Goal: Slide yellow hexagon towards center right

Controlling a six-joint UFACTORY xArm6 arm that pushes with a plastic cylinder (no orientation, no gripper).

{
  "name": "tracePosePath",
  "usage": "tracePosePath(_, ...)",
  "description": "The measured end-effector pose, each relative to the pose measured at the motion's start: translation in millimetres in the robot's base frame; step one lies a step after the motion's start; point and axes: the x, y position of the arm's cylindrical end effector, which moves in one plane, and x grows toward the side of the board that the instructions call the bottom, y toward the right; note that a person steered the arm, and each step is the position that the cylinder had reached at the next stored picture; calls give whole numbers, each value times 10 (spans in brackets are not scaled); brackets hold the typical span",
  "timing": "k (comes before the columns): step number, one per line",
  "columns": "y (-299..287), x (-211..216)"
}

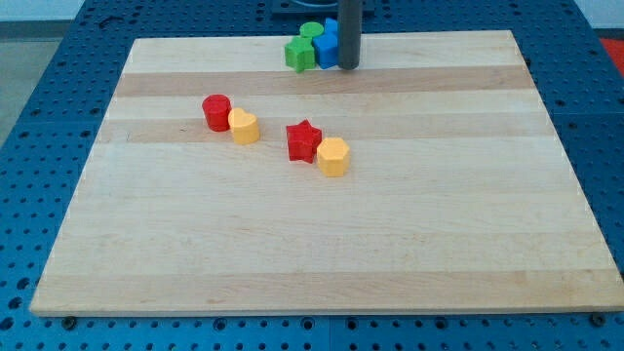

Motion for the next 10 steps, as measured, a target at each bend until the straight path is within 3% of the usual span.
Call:
tracePosePath(2,471,386)
tracePosePath(6,618,676)
tracePosePath(7,645,934)
tracePosePath(8,673,1540)
tracePosePath(10,128,2374)
